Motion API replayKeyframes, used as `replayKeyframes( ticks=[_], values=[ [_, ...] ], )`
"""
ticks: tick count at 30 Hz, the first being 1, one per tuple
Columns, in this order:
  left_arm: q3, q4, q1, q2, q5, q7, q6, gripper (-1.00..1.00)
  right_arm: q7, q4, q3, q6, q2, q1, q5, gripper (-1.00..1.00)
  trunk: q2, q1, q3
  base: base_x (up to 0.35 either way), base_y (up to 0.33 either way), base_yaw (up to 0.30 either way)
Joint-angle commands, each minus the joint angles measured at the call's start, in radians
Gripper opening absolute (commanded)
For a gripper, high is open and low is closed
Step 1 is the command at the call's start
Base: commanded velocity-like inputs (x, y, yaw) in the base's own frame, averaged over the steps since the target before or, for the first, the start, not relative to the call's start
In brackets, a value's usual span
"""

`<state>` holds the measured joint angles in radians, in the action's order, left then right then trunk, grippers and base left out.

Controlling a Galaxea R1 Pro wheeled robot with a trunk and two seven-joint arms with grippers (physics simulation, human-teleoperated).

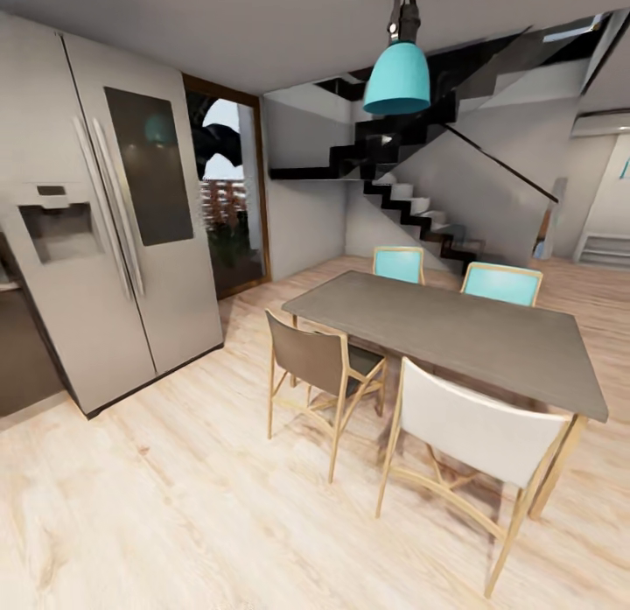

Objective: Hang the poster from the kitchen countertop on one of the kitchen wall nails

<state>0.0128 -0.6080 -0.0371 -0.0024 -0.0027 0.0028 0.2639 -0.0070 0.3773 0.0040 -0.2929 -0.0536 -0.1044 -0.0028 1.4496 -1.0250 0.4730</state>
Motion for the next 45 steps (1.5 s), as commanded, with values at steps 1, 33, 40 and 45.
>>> replayKeyframes(
  ticks=[1, 33, 40, 45],
  values=[
    [0.001, -0.001, 0.000, 0.000, 0.000, 0.000, 0.001, 1.00, -0.001, -0.001, 0.001, -0.003, 0.000, -0.001, 0.000, 1.00, 0.000, 0.000, 0.001, 0.000, 0.000, 0.280],
    [0.001, -0.001, 0.000, 0.000, 0.000, 0.000, 0.001, 1.00, -0.001, -0.001, 0.001, -0.003, 0.000, -0.001, 0.003, 1.00, 0.000, 0.000, 0.001, 0.000, 0.000, 0.280],
    [0.001, -0.001, -0.001, -0.001, 0.000, 0.000, 0.001, 1.00, -0.001, -0.001, 0.001, -0.003, 0.000, 0.000, 0.003, 1.00, 0.000, 0.000, 0.001, 0.000, 0.000, 0.280],
    [0.001, -0.001, 0.000, -0.001, 0.000, 0.000, 0.001, 1.00, -0.001, -0.001, 0.001, -0.003, 0.000, -0.001, 0.002, 1.00, 0.000, 0.000, 0.001, 0.000, 0.000, 0.281]
  ],
)
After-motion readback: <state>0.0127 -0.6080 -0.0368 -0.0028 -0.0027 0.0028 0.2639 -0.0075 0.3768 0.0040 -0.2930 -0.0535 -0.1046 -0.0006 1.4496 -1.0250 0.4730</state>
